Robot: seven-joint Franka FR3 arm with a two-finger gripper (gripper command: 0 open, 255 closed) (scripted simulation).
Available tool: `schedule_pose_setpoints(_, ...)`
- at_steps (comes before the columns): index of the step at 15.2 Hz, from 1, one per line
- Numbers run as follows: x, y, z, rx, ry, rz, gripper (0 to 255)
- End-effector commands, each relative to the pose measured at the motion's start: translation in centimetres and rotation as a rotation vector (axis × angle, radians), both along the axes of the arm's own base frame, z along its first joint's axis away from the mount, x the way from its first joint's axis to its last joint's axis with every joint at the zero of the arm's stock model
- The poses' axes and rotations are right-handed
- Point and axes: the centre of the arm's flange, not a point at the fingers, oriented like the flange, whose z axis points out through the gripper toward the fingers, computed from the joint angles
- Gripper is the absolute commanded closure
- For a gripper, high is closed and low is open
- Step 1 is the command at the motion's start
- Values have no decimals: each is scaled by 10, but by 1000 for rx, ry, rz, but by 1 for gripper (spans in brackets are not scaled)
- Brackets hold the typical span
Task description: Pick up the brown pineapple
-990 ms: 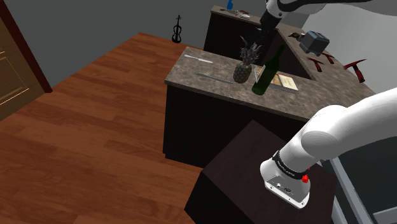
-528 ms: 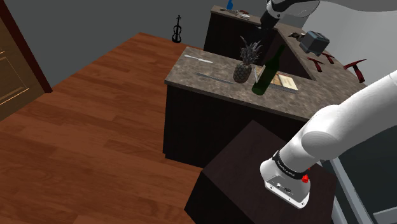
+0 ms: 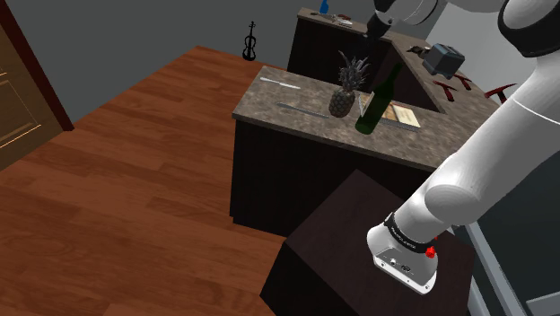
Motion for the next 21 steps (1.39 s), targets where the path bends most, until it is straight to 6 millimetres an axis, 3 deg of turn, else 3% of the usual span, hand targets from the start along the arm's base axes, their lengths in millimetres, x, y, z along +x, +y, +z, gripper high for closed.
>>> schedule_pose_setpoints(1,3,-3,-8,-2,-4,1,0)
schedule_pose_setpoints(6,3,-3,-37,-2,-4,1,0)
schedule_pose_setpoints(8,3,-3,-37,-2,-4,1,0)
schedule_pose_setpoints(9,3,-3,-37,-2,-4,1,255)
schedule_pose_setpoints(18,3,-3,-37,-2,-4,1,255)
schedule_pose_setpoints(21,3,-3,-22,-2,-4,1,255)
